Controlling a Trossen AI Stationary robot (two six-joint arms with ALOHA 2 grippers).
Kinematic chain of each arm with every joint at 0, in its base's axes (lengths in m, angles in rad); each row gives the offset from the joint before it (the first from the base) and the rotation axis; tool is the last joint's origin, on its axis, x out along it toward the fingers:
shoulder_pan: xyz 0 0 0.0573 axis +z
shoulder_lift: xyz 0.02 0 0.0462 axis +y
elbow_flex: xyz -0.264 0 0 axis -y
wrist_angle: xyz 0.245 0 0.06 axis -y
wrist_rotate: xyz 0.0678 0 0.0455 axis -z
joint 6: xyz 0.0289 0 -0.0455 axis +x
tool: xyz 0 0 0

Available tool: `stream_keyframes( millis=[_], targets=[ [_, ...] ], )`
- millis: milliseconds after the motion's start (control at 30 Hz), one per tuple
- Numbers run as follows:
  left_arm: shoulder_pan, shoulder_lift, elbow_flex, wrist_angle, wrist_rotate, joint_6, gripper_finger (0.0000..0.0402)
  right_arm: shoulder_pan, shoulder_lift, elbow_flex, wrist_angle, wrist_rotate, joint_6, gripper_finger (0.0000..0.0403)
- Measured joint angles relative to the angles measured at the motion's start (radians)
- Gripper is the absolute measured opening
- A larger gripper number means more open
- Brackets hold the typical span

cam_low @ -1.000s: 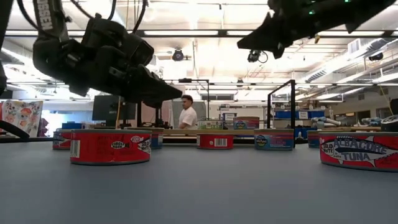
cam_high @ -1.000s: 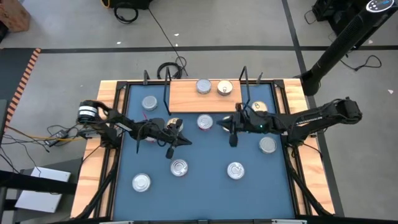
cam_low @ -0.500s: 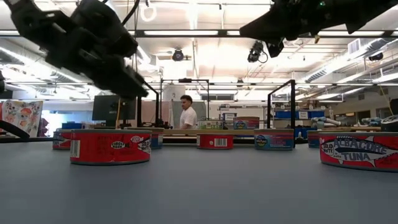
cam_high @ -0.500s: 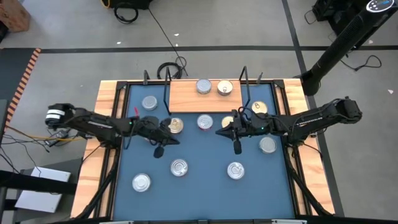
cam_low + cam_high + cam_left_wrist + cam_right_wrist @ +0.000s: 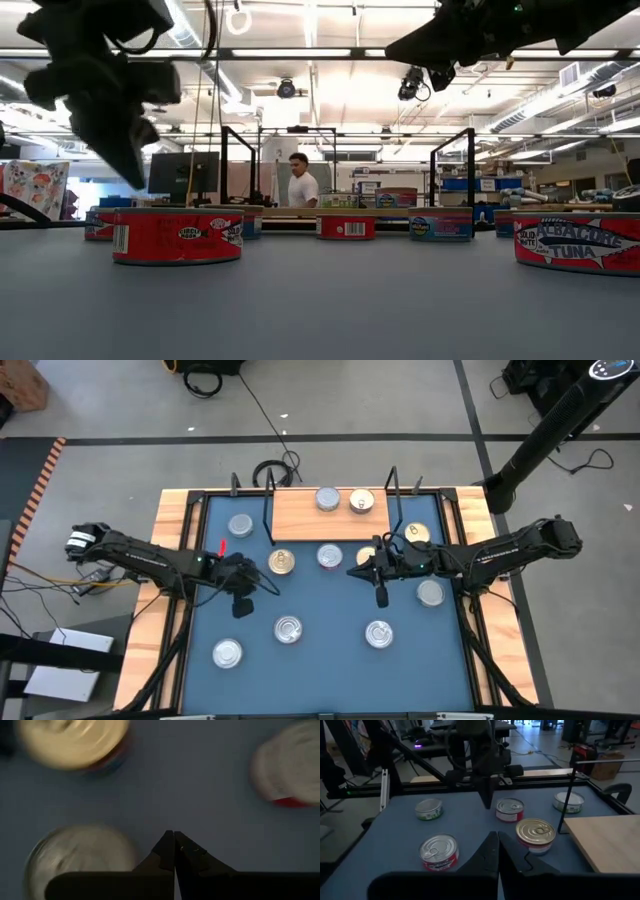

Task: Stack canned seafood by type on shelf
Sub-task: Put the red tuna can on the shelf

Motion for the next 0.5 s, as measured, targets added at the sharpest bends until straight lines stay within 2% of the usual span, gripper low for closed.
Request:
stream_keyframes(
  millis=[100, 233, 500],
  targets=[
    [-0.005, 0.000, 0.000, -0.074, -0.067, -0.066, 0.0009, 0.000, 0.000, 0.000, 0.004, 0.000, -0.028, 0.0009],
    [-0.005, 0.001, 0.000, -0.102, -0.147, -0.098, 0.0036, 0.000, 0.000, 0.000, 0.007, 0.000, -0.053, 0.0010],
    [-0.002, 0.061, 0.000, -0.075, -0.152, -0.068, 0.0089, -0.001, 0.000, 0.000, 0.007, 0.000, -0.055, 0.0010]
  ],
)
